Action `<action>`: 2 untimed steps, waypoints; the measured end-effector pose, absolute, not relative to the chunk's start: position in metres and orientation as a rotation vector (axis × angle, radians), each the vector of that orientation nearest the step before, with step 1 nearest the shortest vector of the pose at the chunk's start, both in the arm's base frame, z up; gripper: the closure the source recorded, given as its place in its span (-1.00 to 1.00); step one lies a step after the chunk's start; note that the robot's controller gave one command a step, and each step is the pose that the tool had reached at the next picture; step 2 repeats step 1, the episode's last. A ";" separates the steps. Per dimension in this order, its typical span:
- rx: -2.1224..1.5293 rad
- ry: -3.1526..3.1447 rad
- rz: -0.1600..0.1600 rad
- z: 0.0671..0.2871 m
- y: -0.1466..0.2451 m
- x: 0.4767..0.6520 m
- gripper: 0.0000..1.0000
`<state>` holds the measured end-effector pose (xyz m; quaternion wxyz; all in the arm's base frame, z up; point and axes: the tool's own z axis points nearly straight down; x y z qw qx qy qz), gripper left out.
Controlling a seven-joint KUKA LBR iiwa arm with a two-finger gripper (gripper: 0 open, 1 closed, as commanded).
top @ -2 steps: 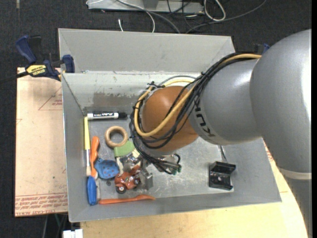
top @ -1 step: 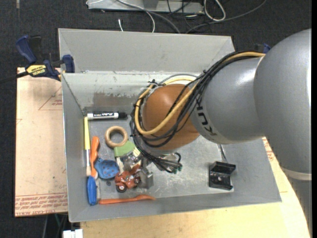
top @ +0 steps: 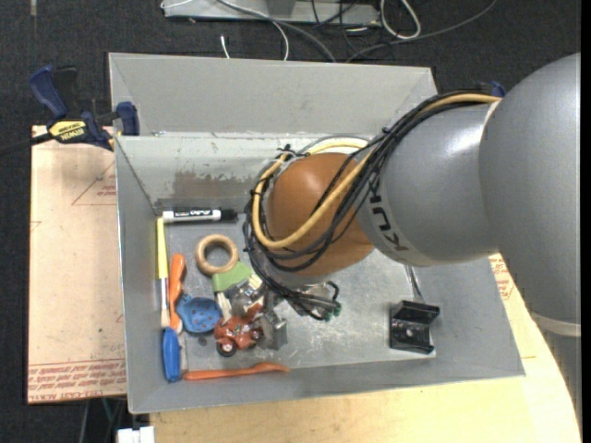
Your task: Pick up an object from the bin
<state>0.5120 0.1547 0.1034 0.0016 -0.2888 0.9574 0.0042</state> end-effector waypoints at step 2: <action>-0.906 3.007 0.014 0.132 0.155 0.511 1.00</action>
Offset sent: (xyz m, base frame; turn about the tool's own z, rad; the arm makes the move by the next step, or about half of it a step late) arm -0.0014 0.0000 0.0301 0.0007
